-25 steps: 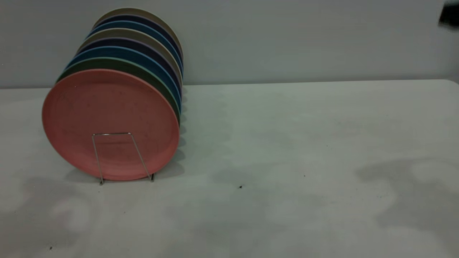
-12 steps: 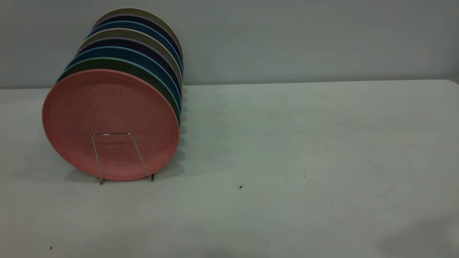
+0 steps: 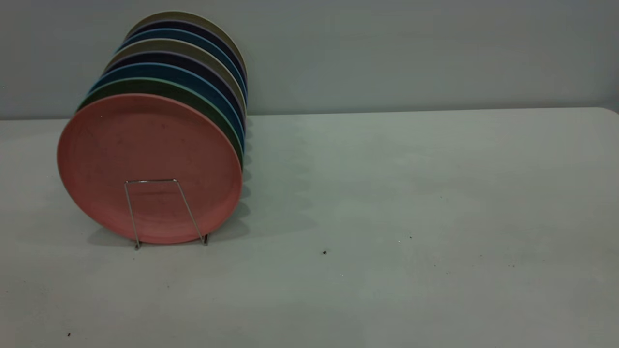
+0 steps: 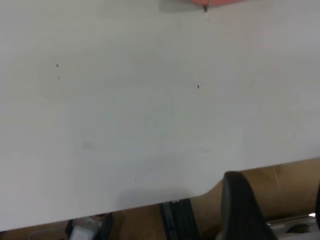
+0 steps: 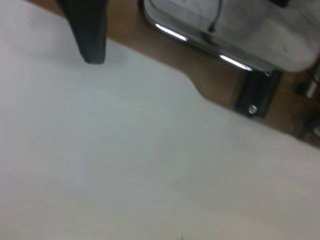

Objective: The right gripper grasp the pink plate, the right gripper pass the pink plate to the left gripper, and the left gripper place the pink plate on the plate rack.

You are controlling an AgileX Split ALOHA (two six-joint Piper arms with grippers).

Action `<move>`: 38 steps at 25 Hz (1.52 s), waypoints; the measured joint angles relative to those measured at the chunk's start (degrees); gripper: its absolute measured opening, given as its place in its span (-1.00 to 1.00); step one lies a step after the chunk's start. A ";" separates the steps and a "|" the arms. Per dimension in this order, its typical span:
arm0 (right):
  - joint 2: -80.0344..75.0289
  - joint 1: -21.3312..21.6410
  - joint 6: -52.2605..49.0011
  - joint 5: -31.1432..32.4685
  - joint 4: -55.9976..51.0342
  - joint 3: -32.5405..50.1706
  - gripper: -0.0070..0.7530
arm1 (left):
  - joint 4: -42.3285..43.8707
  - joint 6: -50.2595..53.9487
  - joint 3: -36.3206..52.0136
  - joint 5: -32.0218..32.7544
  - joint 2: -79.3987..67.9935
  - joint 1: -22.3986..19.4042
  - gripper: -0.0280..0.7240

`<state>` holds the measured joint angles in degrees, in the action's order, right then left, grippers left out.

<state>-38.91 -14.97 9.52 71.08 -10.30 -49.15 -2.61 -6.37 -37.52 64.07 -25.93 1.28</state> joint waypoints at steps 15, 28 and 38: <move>22.08 0.00 3.49 -6.42 4.55 20.97 0.18 | 0.07 0.20 7.46 2.69 20.99 0.00 0.11; 23.17 0.00 2.92 -6.66 5.72 21.74 0.18 | 0.91 0.09 9.63 1.11 21.57 0.00 0.11; 24.70 0.00 -1.85 -6.66 8.83 21.81 0.19 | 0.96 1.49 9.66 1.10 21.57 0.00 0.11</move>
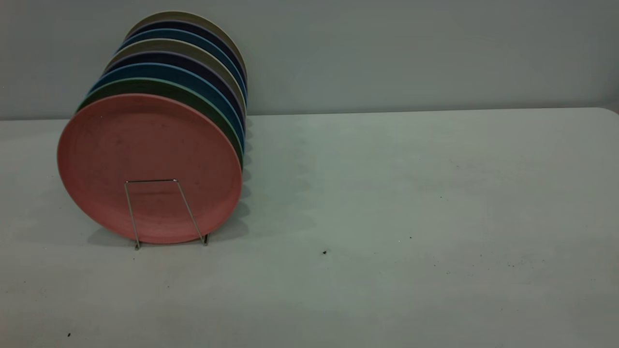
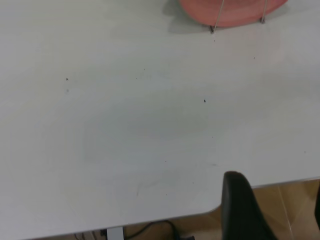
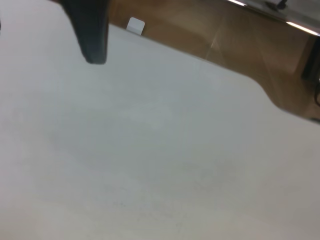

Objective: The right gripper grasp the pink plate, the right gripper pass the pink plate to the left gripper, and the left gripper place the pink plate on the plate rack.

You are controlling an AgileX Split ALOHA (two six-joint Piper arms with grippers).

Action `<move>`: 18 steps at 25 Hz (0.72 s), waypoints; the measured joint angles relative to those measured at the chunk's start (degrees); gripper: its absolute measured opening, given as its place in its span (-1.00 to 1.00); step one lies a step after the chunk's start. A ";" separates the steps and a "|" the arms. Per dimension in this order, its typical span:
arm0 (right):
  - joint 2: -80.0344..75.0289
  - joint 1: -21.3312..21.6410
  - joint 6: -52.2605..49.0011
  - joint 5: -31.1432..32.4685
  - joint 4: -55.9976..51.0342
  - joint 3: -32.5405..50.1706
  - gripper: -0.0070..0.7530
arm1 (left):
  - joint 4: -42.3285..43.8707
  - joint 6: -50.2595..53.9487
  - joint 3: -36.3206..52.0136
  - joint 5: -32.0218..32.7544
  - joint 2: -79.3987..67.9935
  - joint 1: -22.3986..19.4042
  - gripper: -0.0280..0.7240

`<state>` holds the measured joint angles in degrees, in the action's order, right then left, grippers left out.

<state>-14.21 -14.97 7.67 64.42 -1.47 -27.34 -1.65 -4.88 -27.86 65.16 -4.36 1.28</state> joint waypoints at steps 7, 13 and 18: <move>0.00 0.00 -0.07 0.00 0.11 0.29 0.19 | 0.00 0.07 0.00 -0.05 0.00 0.00 0.11; 0.43 1.16 -0.07 0.00 0.05 0.29 0.18 | 0.00 0.07 0.00 -0.05 0.00 0.00 0.11; 3.60 8.36 -0.07 0.02 -0.18 0.29 0.16 | 0.00 0.07 0.00 -0.10 1.48 0.00 0.11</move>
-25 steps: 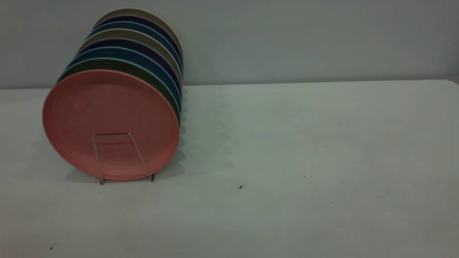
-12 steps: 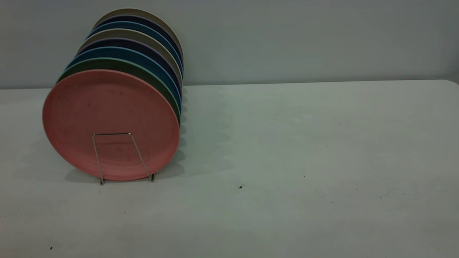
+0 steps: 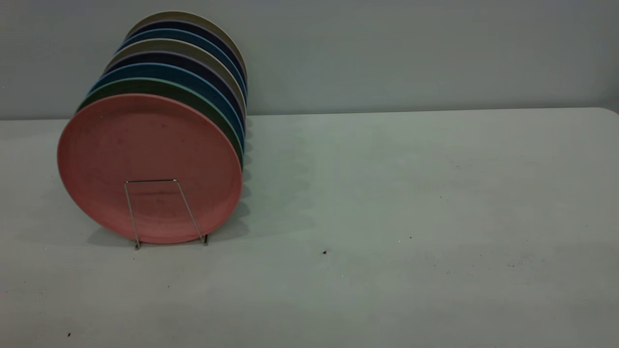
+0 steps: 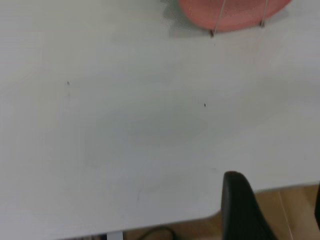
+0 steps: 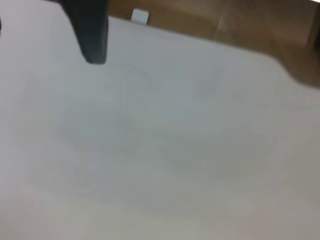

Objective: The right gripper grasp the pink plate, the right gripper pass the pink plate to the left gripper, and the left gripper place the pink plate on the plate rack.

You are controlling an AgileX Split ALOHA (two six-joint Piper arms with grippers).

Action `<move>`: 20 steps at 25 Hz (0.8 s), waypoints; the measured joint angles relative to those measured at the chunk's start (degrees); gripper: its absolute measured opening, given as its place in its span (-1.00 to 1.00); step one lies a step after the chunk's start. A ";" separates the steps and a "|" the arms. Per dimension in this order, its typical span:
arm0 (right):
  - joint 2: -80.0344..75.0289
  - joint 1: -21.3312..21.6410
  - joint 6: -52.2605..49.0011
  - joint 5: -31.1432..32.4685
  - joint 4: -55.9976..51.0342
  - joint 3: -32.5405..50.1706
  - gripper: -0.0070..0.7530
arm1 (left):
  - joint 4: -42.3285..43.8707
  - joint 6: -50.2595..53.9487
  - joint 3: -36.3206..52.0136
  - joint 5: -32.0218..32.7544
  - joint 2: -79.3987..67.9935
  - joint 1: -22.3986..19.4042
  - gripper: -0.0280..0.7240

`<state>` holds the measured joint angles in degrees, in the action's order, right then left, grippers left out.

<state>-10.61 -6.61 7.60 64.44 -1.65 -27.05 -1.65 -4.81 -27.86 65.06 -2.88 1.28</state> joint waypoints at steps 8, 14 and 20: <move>8.91 2.96 -0.11 0.07 -0.18 0.00 0.08 | 0.12 0.00 0.00 0.04 4.07 0.00 0.11; 11.60 5.04 -0.11 0.43 -0.18 0.00 -0.02 | 0.18 0.00 0.00 0.06 4.14 0.00 0.11; 11.60 5.16 -0.11 0.47 -0.18 0.00 -0.14 | 0.18 0.00 0.00 0.06 4.14 0.00 0.11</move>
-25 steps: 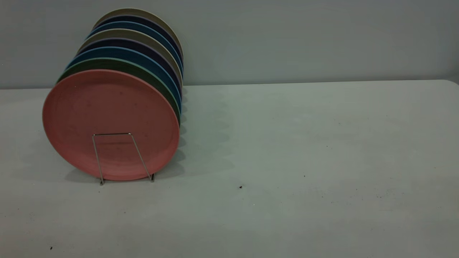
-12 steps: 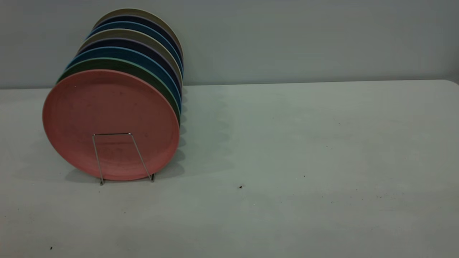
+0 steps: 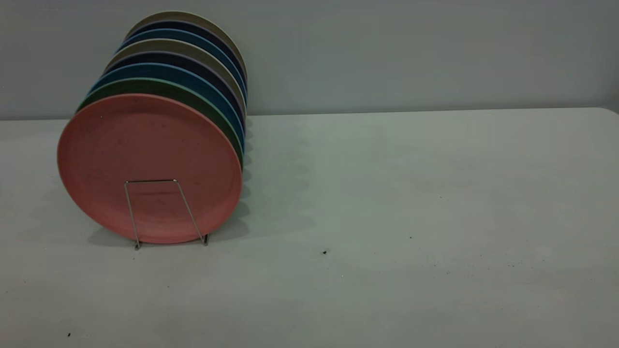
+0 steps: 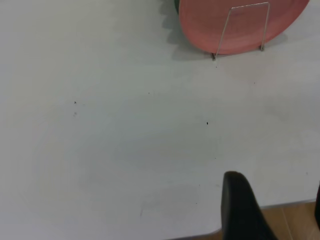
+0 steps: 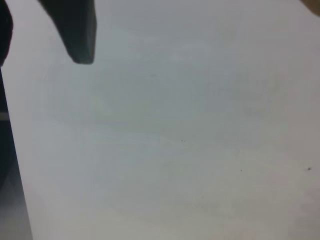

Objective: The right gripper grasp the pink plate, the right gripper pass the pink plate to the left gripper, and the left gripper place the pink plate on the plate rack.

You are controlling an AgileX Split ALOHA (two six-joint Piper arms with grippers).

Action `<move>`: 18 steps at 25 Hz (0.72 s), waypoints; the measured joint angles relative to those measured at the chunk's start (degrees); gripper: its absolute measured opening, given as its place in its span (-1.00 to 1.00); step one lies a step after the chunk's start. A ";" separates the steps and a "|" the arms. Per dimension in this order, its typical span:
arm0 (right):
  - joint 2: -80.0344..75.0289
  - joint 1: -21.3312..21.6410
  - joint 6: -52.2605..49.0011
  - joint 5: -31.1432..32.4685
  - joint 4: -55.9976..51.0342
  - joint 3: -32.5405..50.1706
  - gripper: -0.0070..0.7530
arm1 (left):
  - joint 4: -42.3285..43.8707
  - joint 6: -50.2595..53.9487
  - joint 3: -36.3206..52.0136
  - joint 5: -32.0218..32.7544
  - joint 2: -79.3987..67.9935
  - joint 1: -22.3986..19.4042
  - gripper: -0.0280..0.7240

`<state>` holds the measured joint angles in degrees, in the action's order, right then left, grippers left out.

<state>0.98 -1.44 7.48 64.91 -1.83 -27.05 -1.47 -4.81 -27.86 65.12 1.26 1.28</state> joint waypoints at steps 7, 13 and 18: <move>0.00 0.00 0.00 0.00 0.00 0.00 -0.32 | 0.00 0.00 0.00 0.00 0.00 0.00 0.11; 0.00 0.00 0.00 0.00 0.00 0.00 -0.38 | 0.00 0.00 0.00 0.00 0.00 0.00 0.11; 0.00 0.00 0.00 0.00 0.00 0.00 -0.38 | 0.00 0.00 0.00 0.00 0.00 0.00 0.11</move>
